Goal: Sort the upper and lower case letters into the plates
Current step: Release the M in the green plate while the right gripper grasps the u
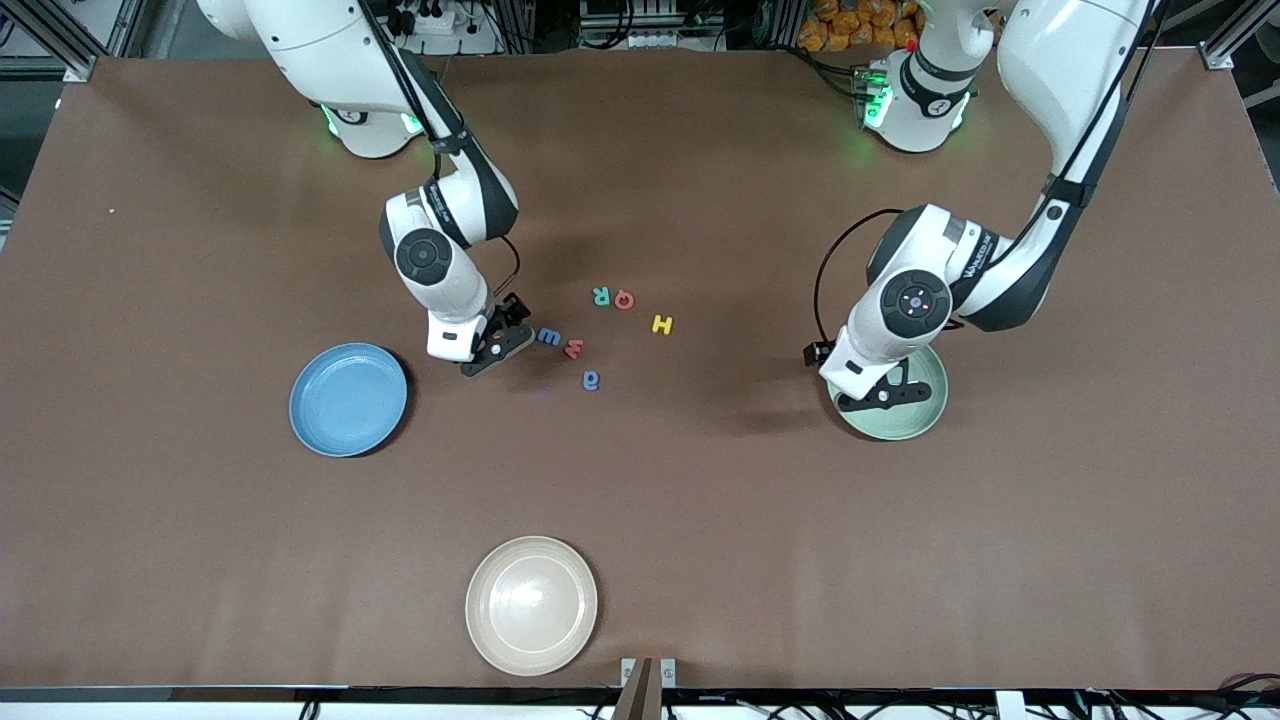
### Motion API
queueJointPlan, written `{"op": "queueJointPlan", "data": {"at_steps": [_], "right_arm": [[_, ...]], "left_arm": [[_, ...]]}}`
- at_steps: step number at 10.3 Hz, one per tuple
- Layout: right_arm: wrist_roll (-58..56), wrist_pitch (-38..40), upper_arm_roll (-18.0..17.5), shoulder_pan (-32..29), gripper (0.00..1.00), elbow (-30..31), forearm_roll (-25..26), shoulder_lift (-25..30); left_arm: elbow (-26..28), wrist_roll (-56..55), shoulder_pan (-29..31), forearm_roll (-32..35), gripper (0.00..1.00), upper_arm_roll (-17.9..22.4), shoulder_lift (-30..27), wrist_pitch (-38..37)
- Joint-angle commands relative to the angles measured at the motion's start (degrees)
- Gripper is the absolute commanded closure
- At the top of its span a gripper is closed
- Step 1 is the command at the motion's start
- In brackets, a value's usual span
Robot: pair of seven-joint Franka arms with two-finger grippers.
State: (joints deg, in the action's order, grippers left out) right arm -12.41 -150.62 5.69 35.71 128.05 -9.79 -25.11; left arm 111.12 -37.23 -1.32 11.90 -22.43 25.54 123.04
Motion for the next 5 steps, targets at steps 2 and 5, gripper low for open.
{"op": "queueJointPlan", "data": {"at_steps": [2, 5], "right_arm": [[0.1, -0.7, -0.2, -0.2, 1.0, -0.1, -1.1, -0.2], [0.1, -0.6, -0.2, -0.2, 1.0, 0.0, -1.1, -0.1]], "left_arm": [[-4.5, 0.2, -0.3, -1.6, 0.0, -0.4, 2.4, -0.3], [-7.2, -15.4, -6.7, -1.4, 0.0, -0.3, 3.5, -0.3]]}}
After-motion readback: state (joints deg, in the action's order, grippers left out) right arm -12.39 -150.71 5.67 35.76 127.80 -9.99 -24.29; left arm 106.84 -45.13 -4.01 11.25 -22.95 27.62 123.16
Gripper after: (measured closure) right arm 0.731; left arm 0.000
